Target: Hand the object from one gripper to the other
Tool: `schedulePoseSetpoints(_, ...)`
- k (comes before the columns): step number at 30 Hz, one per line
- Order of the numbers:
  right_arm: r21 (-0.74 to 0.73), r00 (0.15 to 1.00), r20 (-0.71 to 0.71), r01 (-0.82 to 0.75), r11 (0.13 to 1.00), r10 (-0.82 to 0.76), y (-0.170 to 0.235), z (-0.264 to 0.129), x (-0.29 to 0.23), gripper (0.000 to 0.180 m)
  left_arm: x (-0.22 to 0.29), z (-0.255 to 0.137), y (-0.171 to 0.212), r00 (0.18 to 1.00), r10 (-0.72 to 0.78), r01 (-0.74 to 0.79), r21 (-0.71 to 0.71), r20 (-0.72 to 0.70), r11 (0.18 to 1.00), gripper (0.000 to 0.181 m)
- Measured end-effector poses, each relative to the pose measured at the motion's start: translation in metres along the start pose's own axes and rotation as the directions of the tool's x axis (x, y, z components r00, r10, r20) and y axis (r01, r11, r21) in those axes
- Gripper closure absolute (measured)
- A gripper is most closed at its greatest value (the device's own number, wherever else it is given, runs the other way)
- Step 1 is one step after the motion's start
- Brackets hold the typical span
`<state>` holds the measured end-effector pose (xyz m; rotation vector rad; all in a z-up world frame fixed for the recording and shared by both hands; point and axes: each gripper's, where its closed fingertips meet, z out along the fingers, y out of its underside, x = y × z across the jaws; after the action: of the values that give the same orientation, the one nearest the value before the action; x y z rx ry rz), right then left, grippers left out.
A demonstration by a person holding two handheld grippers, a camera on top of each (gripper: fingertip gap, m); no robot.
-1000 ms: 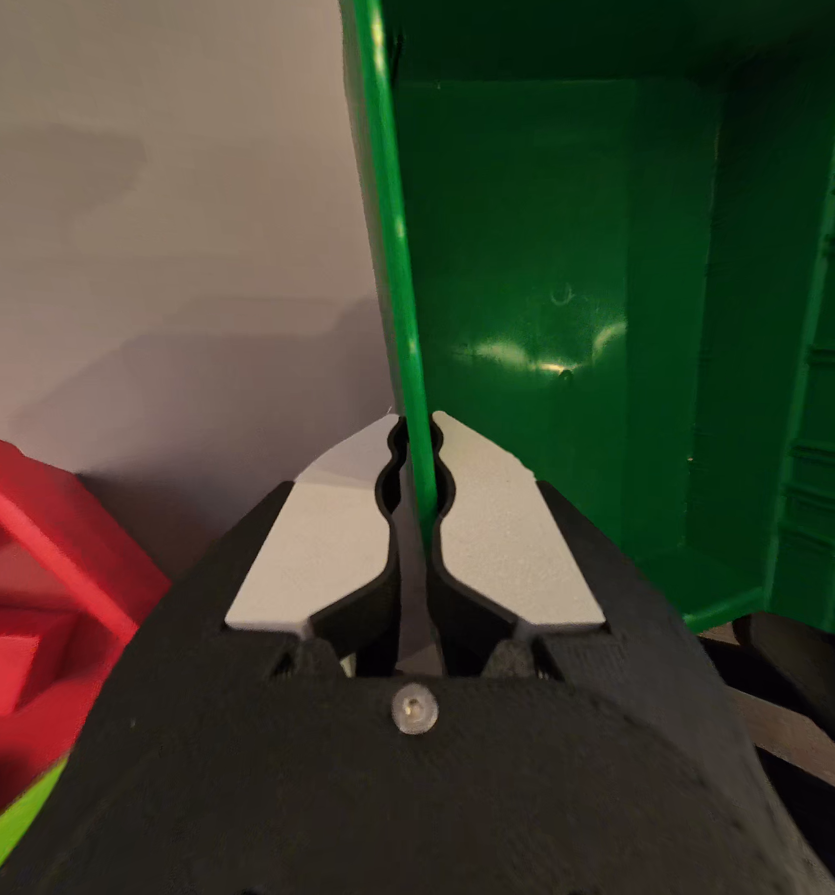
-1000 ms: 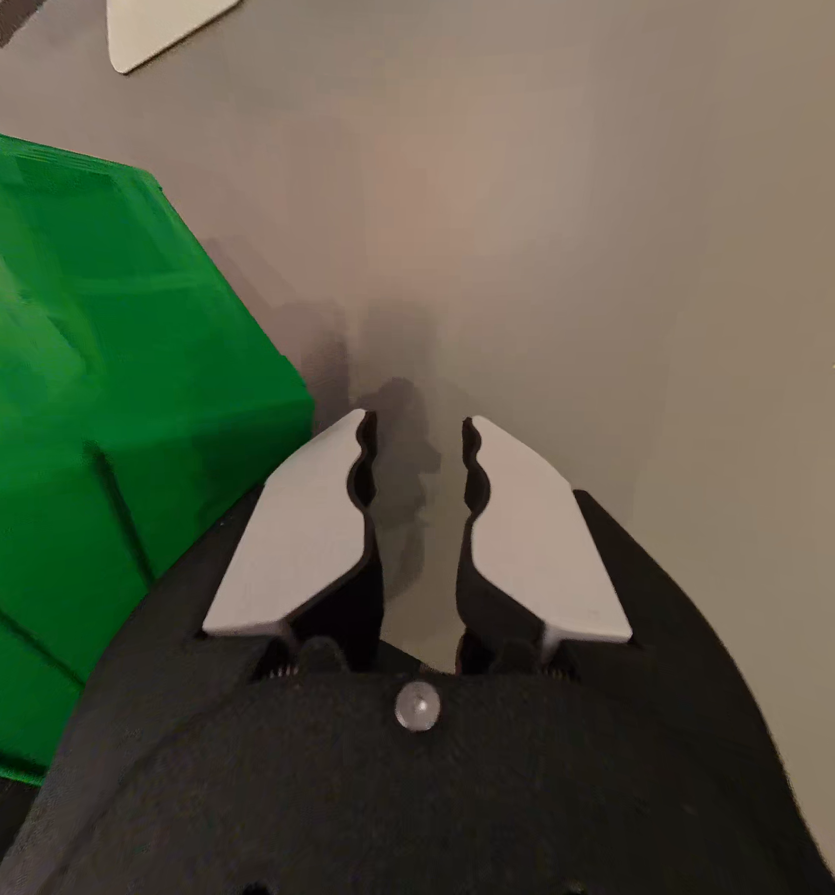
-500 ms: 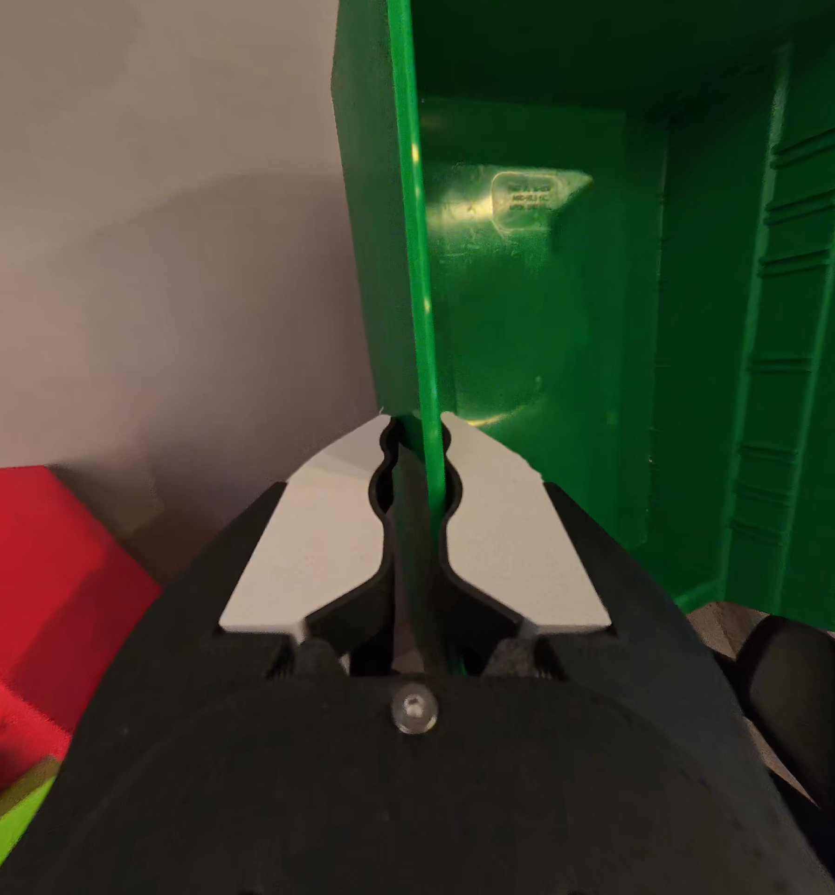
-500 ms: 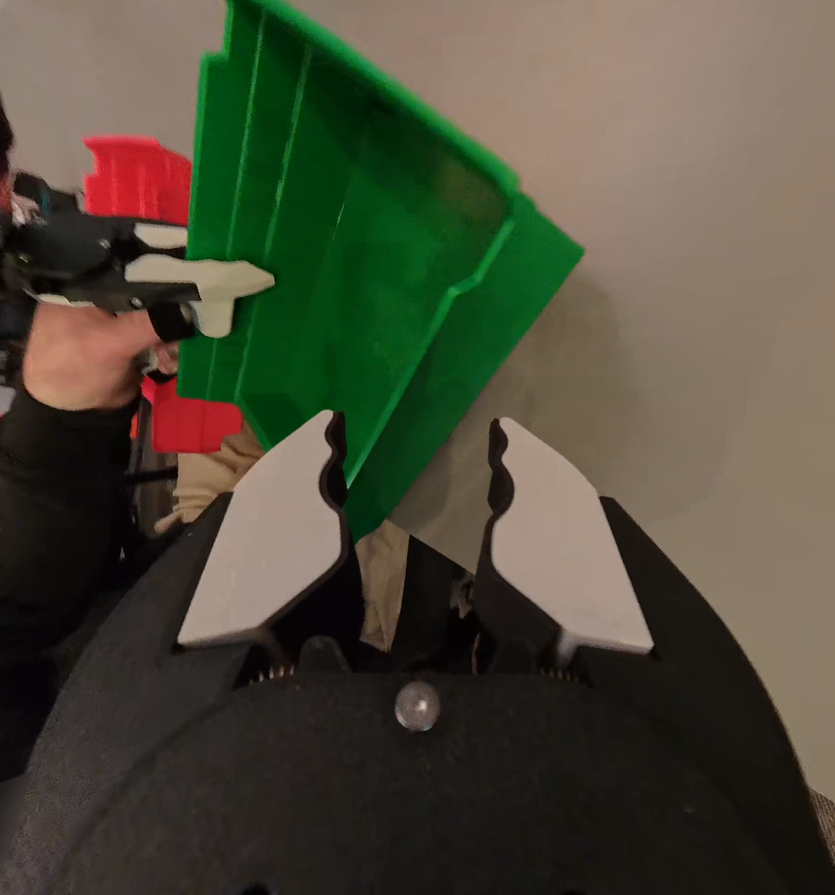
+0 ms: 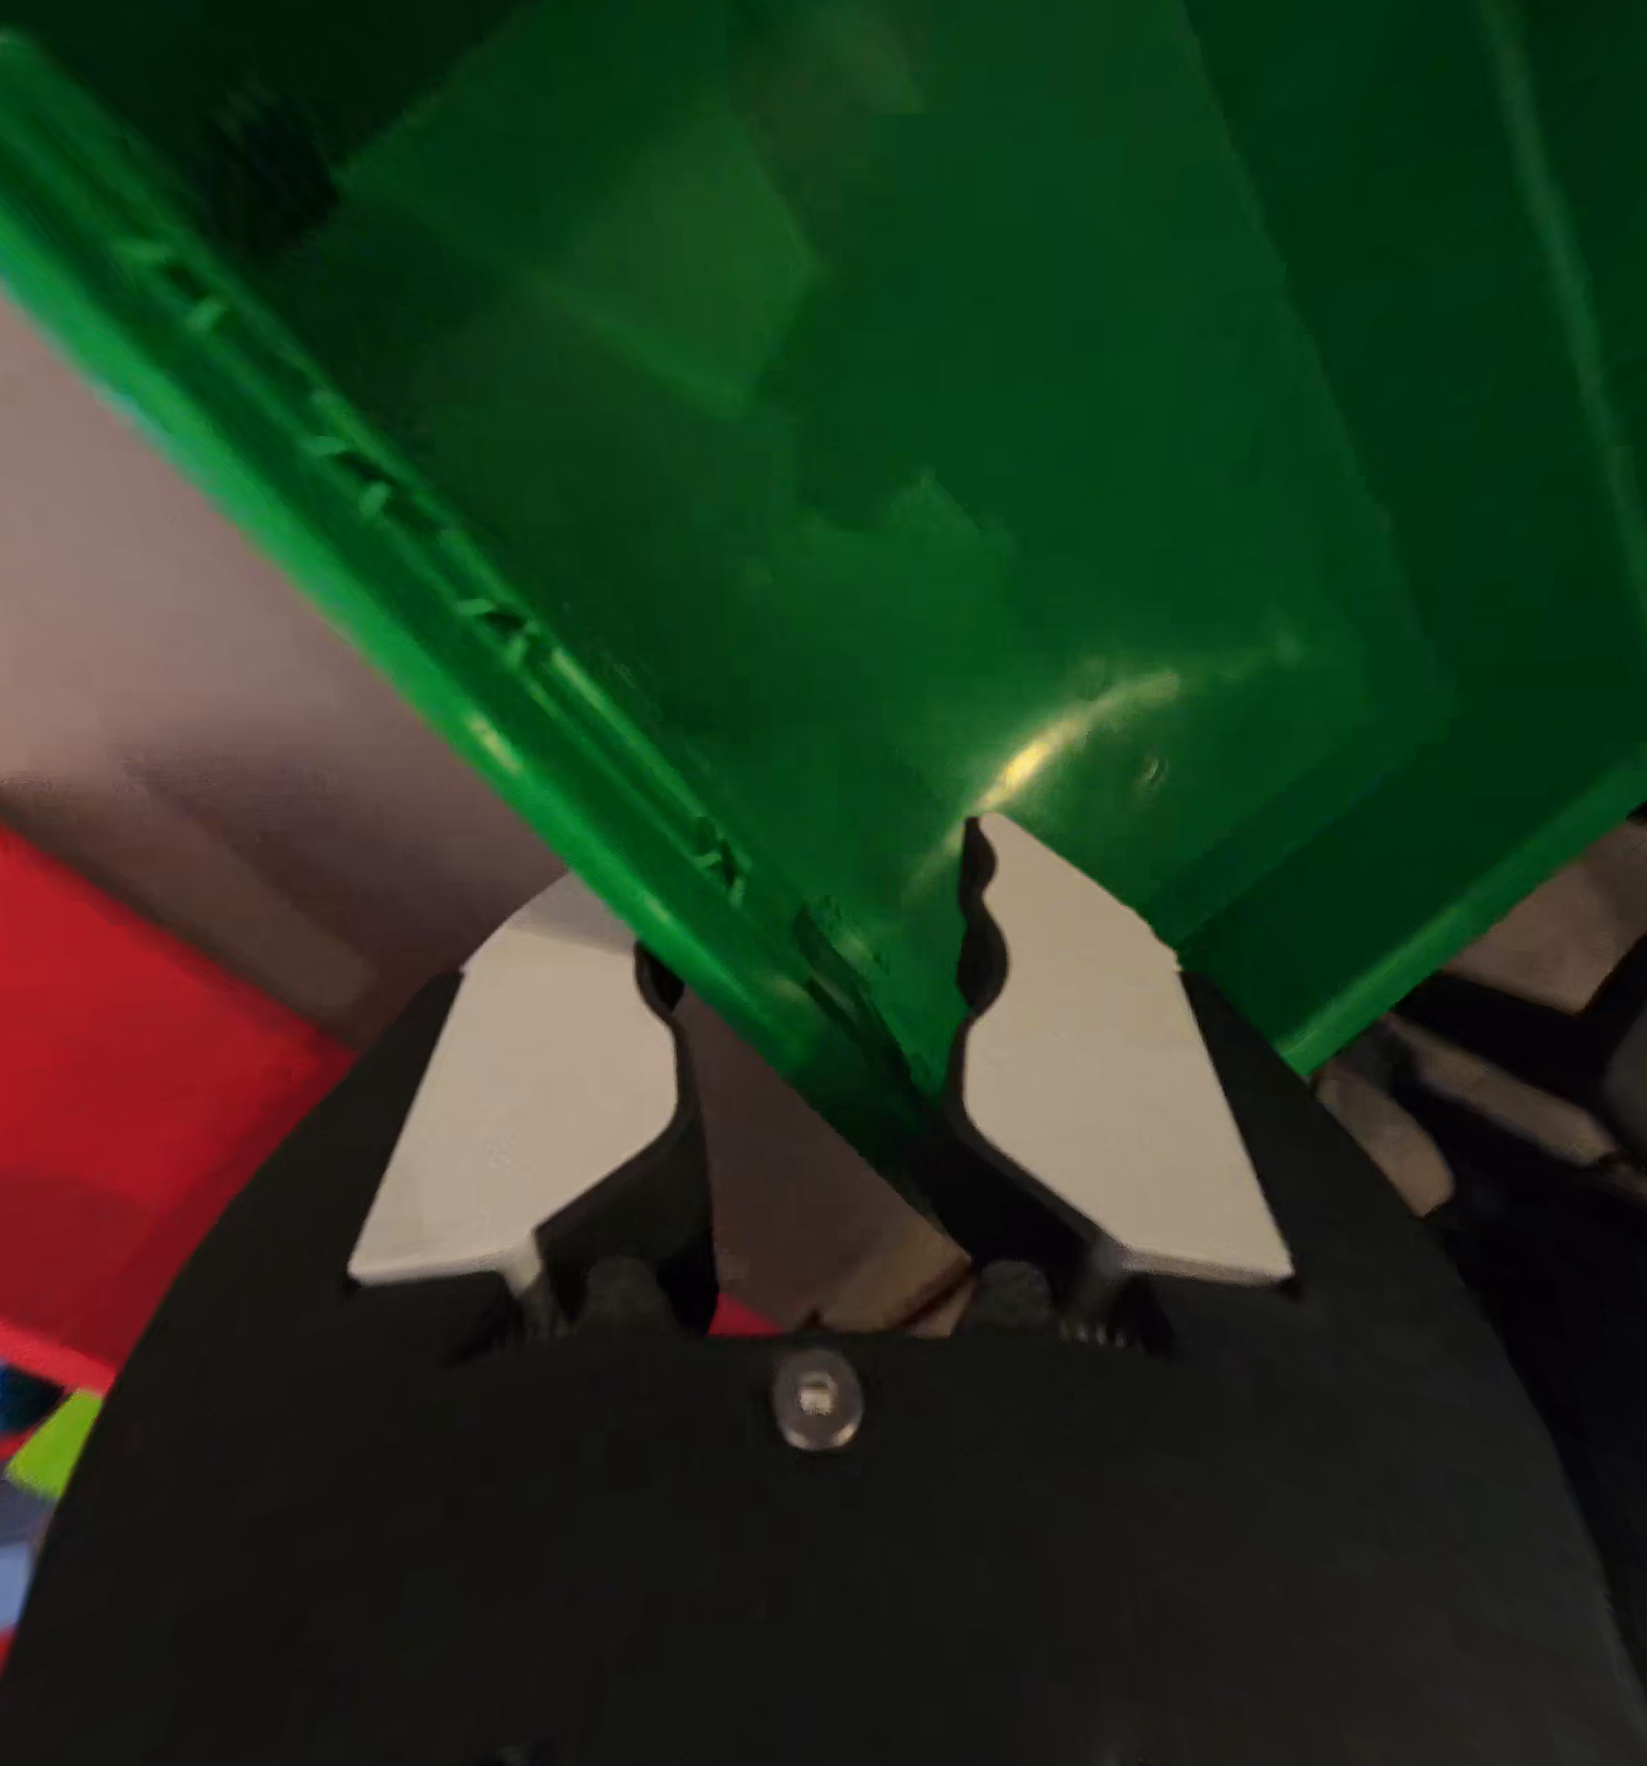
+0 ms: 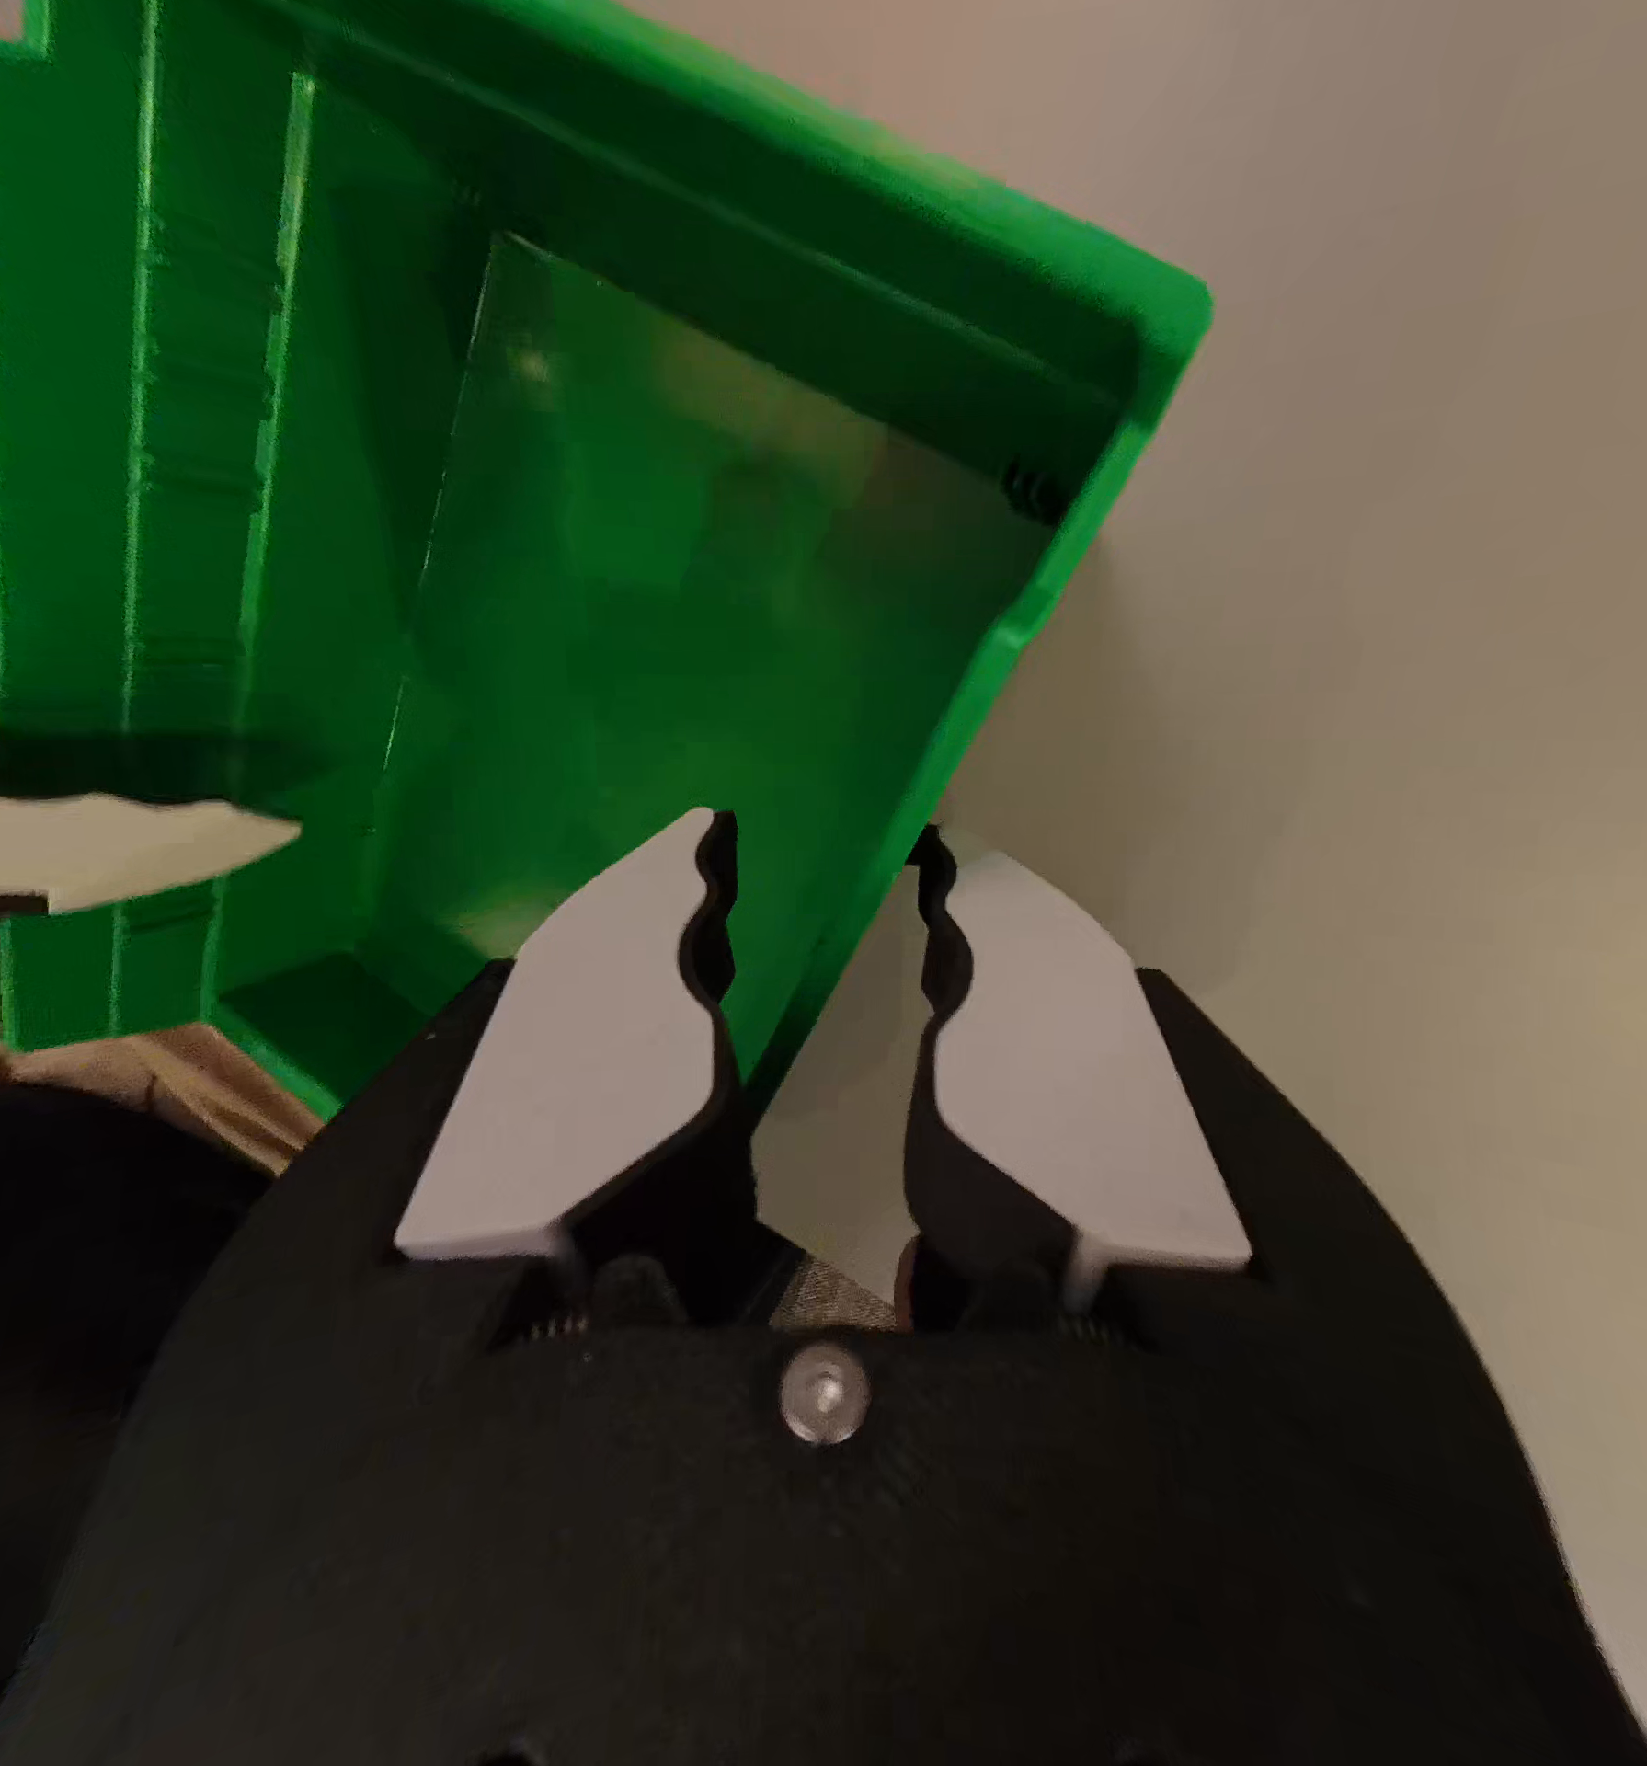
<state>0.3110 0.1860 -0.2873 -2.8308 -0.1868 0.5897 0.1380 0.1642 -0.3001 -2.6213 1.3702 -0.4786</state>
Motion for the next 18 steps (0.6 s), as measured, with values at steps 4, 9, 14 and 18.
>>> schedulePoseSetpoints(4,-0.034,0.993,-0.108,0.053,0.998,-0.056,-0.006,0.011,-0.005,0.141,0.004,-0.003,0.014,0.999,0.04,-0.04,-0.047,0.008,0.998,0.108)
schedulePoseSetpoints(9,-0.026,0.994,-0.078,0.072,0.997,-0.074,-0.01,0.014,-0.013,0.138,-0.001,-0.041,0.021,0.997,0.061,-0.056,0.115,-0.04,0.992,0.109)
schedulePoseSetpoints(14,-0.021,0.994,-0.073,0.084,0.996,-0.086,-0.012,0.011,-0.014,0.139,-0.082,-0.125,0.06,0.989,-0.051,0.012,0.268,0.138,0.963,0.102)
schedulePoseSetpoints(18,-0.006,0.996,-0.052,0.076,0.997,-0.076,-0.013,0.007,-0.018,0.139,-0.179,-0.158,0.129,0.925,-0.26,0.186,0.268,0.276,0.945,0.102)
